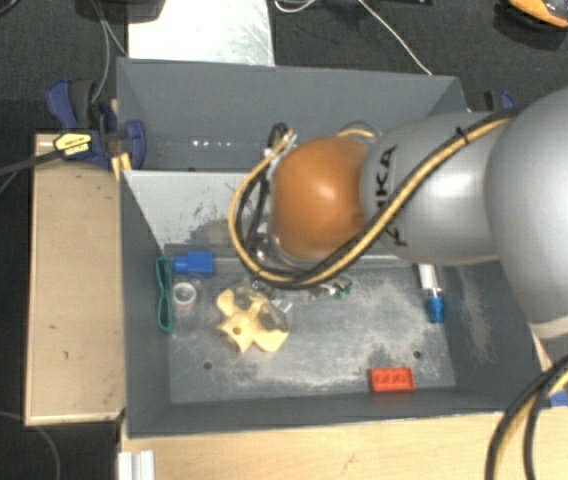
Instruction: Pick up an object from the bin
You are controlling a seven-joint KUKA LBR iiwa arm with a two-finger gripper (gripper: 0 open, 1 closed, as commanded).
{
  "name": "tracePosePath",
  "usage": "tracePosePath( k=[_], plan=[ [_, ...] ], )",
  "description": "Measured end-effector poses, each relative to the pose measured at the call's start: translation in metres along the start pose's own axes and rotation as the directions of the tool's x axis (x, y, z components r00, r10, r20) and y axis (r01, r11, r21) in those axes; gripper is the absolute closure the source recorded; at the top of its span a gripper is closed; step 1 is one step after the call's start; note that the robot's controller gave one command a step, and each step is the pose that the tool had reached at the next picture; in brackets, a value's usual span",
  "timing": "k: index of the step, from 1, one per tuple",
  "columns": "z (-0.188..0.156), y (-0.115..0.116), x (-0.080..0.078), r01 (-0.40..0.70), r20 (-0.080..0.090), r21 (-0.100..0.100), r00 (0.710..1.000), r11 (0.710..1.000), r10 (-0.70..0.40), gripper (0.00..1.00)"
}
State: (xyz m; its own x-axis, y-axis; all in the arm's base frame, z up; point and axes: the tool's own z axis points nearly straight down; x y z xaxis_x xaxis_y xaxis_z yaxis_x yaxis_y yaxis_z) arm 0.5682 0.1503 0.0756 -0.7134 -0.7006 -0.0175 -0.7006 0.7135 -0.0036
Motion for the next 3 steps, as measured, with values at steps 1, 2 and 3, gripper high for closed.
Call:
tracePosePath(
  k=[1,2,3],
  plan=[
    [-0.004,-0.01,-0.01,0.007,0.006,0.001,1.0,1.0,-0.007,1.0],
    [-0.007,0.002,-0.001,0.023,0.013,0.006,1.0,1.0,-0.023,1.0],
    [-0.036,-0.013,-0.023,0.032,0.012,0.004,0.999,0.999,-0.032,1.0]
  ],
)
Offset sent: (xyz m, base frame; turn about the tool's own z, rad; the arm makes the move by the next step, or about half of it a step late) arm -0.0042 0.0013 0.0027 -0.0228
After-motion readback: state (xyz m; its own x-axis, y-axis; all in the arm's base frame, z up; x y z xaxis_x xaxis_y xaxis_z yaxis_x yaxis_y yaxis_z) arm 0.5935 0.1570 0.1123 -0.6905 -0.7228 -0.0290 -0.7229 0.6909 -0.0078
